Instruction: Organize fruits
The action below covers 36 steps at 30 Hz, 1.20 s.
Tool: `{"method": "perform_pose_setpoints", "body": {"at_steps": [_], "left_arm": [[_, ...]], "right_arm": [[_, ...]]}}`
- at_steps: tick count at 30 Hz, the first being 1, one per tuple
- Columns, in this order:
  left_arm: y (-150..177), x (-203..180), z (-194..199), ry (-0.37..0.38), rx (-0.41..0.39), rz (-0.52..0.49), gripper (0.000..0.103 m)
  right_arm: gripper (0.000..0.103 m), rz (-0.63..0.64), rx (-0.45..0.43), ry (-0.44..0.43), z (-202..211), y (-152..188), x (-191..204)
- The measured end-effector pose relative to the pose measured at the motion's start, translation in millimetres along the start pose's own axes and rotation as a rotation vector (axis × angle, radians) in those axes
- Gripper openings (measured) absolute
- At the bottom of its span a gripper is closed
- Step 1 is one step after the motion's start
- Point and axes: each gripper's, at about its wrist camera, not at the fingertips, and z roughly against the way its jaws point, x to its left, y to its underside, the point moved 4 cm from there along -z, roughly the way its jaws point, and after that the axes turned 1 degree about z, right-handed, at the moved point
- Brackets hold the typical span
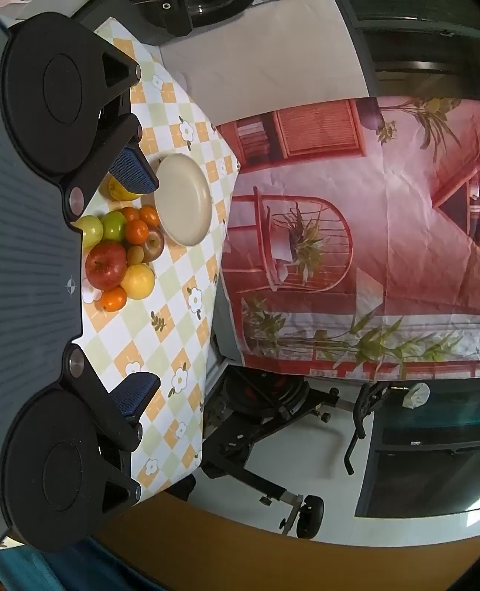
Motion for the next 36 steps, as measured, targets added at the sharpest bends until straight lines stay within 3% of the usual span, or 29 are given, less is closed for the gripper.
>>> {"method": "perform_pose_setpoints", "body": {"at_steps": [36], "left_arm": [[0.6,0.2,-0.8,-0.018,0.003,0.018,0.103]], "right_arm": [[0.103,-0.016,-0.006,0.0,-3.4,3.2,-5.0]]}}
